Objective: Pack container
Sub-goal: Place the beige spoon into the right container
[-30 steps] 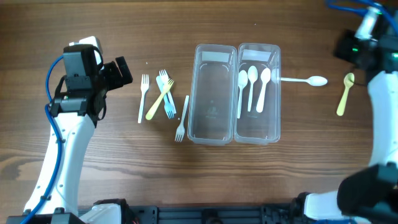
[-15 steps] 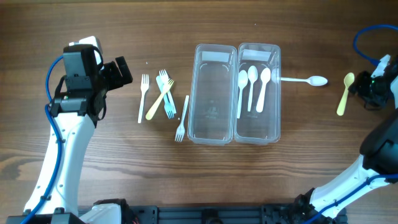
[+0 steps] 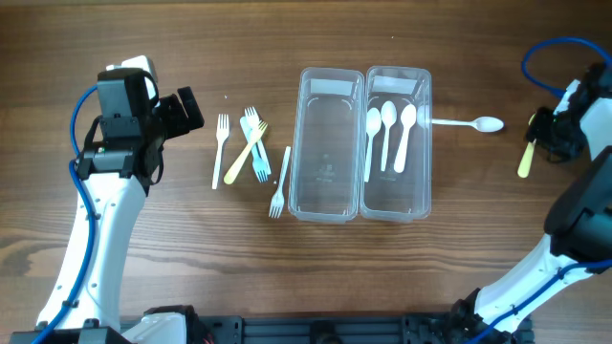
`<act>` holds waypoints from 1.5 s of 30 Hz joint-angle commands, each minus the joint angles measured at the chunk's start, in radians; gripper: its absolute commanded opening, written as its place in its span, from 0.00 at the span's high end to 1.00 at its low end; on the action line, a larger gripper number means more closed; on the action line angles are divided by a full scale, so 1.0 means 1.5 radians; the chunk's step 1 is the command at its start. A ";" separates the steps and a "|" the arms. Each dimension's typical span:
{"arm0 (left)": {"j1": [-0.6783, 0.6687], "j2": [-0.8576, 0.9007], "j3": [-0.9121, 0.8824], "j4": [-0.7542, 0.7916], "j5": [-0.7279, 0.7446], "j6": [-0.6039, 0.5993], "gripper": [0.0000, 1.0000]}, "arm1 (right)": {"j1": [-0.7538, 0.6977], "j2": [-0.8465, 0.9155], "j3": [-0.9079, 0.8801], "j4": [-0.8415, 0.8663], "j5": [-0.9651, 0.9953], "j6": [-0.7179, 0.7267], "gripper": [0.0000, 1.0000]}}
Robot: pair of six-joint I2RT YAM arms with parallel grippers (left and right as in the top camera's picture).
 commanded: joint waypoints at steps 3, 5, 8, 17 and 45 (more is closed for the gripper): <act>0.005 0.005 0.013 0.002 -0.009 0.011 0.00 | 0.000 0.024 -0.001 0.007 0.020 0.043 0.47; 0.005 0.005 0.013 0.002 -0.009 0.011 0.00 | 0.000 0.039 -0.001 0.014 0.003 0.044 0.47; 0.005 0.005 0.013 0.002 -0.009 0.011 0.00 | 0.000 0.061 -0.001 0.017 -0.012 0.044 0.50; 0.005 0.005 0.013 0.002 -0.009 0.011 0.00 | 0.000 0.064 -0.001 -0.013 -0.037 0.049 0.96; 0.005 0.005 0.013 0.002 -0.009 0.011 0.00 | 0.506 -0.121 -0.065 -0.032 -0.121 0.136 0.93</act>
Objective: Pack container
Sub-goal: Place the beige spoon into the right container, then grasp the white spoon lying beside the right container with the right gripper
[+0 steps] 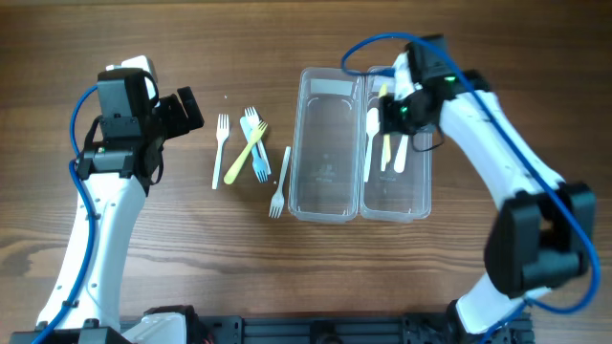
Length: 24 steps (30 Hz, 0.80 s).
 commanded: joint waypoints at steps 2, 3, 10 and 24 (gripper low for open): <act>0.005 0.005 0.013 0.002 -0.006 0.011 0.00 | 0.024 0.028 -0.006 0.021 0.019 0.012 0.80; 0.005 0.005 0.013 0.002 -0.006 0.011 0.00 | 0.024 0.022 -0.003 0.021 0.019 0.004 0.78; 0.005 0.005 0.013 0.002 -0.006 0.011 0.00 | -0.013 -0.102 0.046 0.047 0.201 0.003 0.53; 0.005 0.005 0.013 0.002 -0.006 0.011 0.00 | -0.328 0.013 0.044 -0.029 -0.008 0.388 0.53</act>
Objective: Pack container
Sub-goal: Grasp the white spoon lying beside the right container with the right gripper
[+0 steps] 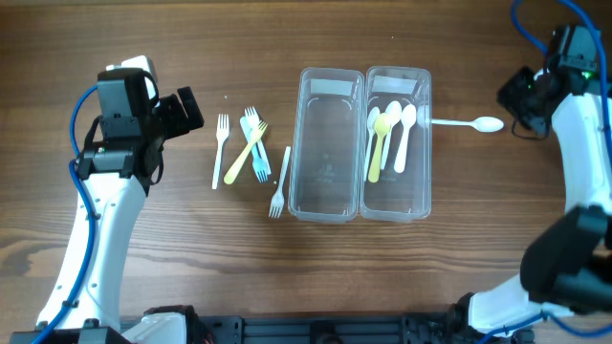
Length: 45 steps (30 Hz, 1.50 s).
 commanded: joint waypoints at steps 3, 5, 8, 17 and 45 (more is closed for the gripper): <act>0.005 0.005 0.013 0.002 -0.006 0.011 0.00 | 0.006 0.109 -0.001 0.020 -0.185 0.188 0.50; 0.005 0.005 0.013 0.002 -0.006 0.011 0.00 | 0.006 0.131 -0.001 0.040 -0.220 0.232 0.50; 0.005 0.005 0.013 0.002 -0.006 0.011 0.00 | 0.006 0.162 -0.001 0.080 -0.246 0.308 0.47; 0.005 0.005 0.013 0.002 -0.006 0.011 0.00 | 0.006 0.170 -0.001 0.077 -0.197 0.330 0.48; 0.005 0.005 0.013 0.002 -0.006 0.011 0.00 | 0.007 0.178 -0.001 0.045 -0.094 0.414 0.50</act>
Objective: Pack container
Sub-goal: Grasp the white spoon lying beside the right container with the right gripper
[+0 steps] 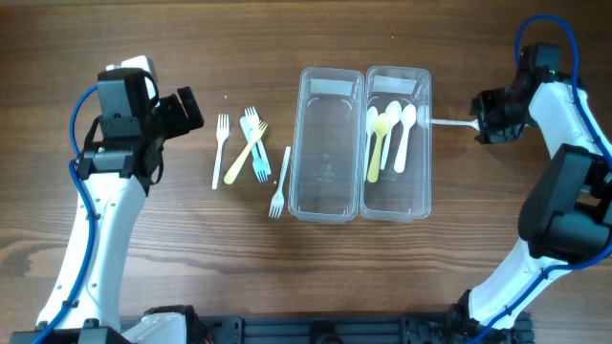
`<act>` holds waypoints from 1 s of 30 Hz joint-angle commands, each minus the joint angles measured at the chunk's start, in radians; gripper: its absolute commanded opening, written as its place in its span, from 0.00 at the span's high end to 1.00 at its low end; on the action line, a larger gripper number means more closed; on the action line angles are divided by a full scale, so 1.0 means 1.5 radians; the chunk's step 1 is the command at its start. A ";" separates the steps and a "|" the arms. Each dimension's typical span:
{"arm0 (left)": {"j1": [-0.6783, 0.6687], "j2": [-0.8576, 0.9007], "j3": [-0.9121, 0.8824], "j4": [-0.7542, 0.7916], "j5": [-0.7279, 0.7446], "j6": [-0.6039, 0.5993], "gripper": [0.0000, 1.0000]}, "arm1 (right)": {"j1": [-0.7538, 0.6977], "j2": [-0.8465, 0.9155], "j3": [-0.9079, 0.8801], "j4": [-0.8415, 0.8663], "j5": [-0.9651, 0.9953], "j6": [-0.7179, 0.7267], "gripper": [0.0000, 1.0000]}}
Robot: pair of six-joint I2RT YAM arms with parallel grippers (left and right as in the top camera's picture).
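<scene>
Two clear containers stand side by side in the overhead view. The left container (325,196) is empty. The right container (421,191) holds three white spoons (405,139) and a yellow spoon (378,148). One more white spoon (449,122) lies on the table just right of it, and my right gripper (484,125) sits over its bowl end, hiding the bowl. Several forks, white (221,148), yellow (244,155) and blue (258,164), lie left of the containers. My left gripper (189,108) hangs open and empty beyond them.
A single white fork (280,182) rests against the left container's outer wall. The right arm's blue cable (540,24) loops over the far right of the wooden table.
My right gripper was raised at the far right, clear of the loose white spoon. Now it is on that spoon's bowl end. The spoon has not shifted, and the left arm is unchanged.
My right gripper first held a yellow spoon at the far right, with three white spoons in the right container. Then it was over that container with the spoon. Then the yellow spoon lay inside and the gripper was back right. Now it is at the loose white spoon.
</scene>
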 commanded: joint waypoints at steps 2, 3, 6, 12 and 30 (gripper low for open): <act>0.005 0.005 0.013 0.002 -0.006 0.011 0.00 | 0.003 0.029 -0.001 0.016 -0.003 0.043 0.50; 0.005 0.005 0.013 0.002 -0.006 0.011 0.00 | 0.003 0.036 -0.001 0.019 -0.011 0.046 0.50; 0.005 0.005 0.013 0.002 -0.006 0.011 0.00 | 0.010 0.060 -0.001 0.038 -0.031 0.060 0.51; 0.005 0.005 0.013 0.002 -0.006 0.011 0.00 | 0.023 0.079 -0.001 0.055 -0.034 0.065 0.55; 0.005 0.005 0.013 0.002 -0.006 0.011 0.00 | 0.020 0.096 -0.001 -0.060 0.075 -0.035 0.63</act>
